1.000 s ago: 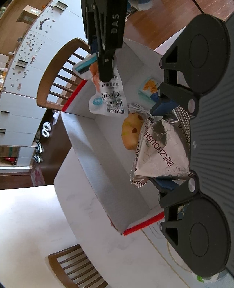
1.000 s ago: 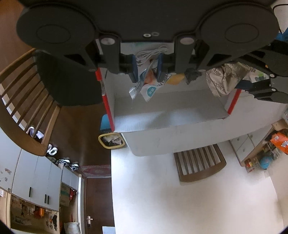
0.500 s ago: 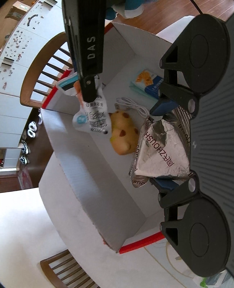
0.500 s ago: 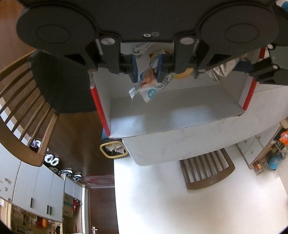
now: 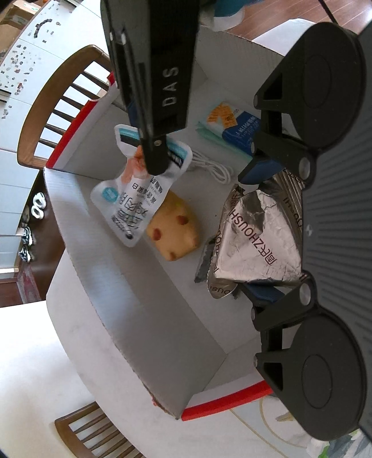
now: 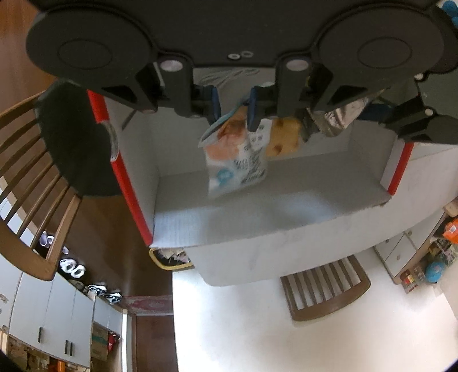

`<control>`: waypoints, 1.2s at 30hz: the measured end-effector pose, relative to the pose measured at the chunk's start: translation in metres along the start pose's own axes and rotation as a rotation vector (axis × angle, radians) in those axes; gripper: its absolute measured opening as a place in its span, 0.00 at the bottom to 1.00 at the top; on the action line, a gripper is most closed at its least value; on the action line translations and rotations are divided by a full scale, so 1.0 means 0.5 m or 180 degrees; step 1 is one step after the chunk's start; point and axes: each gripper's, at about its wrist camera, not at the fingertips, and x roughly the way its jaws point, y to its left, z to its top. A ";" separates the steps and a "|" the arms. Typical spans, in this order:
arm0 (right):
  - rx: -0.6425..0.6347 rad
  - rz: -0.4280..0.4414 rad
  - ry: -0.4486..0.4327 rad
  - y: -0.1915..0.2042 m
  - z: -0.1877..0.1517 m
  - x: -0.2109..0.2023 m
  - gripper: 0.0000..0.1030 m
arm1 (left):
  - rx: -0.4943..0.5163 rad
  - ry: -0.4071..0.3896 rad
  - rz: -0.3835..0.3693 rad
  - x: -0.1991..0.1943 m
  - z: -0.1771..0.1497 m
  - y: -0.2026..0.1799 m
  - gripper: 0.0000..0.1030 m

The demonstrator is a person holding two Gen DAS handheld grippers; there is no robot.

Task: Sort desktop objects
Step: 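Release the white packet with the right tool while the left tool releases the foil packet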

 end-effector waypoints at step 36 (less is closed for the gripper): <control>-0.0007 0.0185 0.0087 -0.008 -0.038 -0.082 0.49 | 0.0012 -0.0110 -0.0121 -0.039 0.002 0.004 0.81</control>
